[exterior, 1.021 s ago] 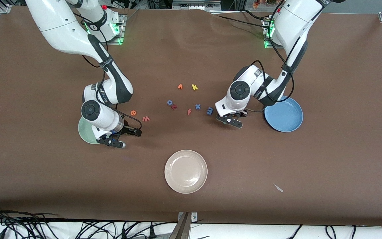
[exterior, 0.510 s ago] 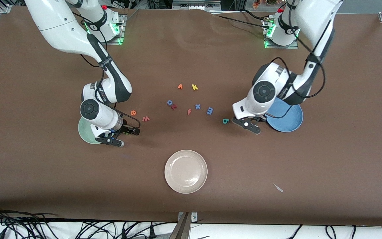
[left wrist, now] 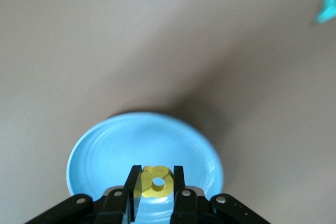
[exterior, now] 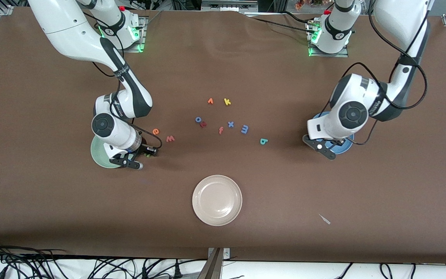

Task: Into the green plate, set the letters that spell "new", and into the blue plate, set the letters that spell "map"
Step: 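Carry the letters to the green and blue plates and release them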

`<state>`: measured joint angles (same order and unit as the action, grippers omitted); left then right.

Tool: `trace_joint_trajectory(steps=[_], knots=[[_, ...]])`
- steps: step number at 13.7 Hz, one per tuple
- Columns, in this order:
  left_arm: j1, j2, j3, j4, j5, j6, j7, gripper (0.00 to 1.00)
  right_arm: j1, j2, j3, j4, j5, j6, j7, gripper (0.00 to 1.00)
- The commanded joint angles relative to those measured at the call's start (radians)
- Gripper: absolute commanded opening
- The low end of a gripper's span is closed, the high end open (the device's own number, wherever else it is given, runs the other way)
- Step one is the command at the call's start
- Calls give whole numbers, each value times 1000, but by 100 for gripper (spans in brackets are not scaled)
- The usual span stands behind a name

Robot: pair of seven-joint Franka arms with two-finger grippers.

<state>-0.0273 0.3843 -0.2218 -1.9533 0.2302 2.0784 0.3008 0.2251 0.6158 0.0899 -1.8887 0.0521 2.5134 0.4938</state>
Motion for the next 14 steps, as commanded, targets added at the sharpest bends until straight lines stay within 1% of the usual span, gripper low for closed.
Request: trace_joint_trajectory(steps=[1,2,3,4,6,7,9,10,12,13,14], knots=[[32,-15,-13,-35,109,9,23,26,-4,-19,4,-36,-5,28,-14,29],[27,-13,-13,-36,116,8,23,87,-4,-14,4,-36,-5,36,-14,25],[21,-13,-14,-33,118,6,23,100,-4,-13,4,-36,-6,38,-14,19],[14,-18,-17,-24,118,-1,23,100,-4,-14,2,-36,-8,36,-15,16],[10,-22,-62,-10,109,-1,23,100,-9,-49,-1,-27,-12,9,-53,15],[6,-21,-80,8,100,2,18,100,-15,-71,-18,-4,-12,-70,-66,14],[1,5,-157,77,52,2,-9,100,-23,-117,-22,51,-9,-216,-113,14],[0,31,-169,117,31,2,-17,100,-36,-134,-22,52,-12,-241,-153,14],[-29,79,-197,161,-8,3,-46,100,-101,-169,-25,30,-14,-298,-262,14],[-72,94,-197,172,-17,8,-125,100,-134,-191,-27,7,-11,-330,-324,15],[-103,119,-197,178,0,17,-176,100,-159,-209,-36,-27,-6,-331,-369,16]])
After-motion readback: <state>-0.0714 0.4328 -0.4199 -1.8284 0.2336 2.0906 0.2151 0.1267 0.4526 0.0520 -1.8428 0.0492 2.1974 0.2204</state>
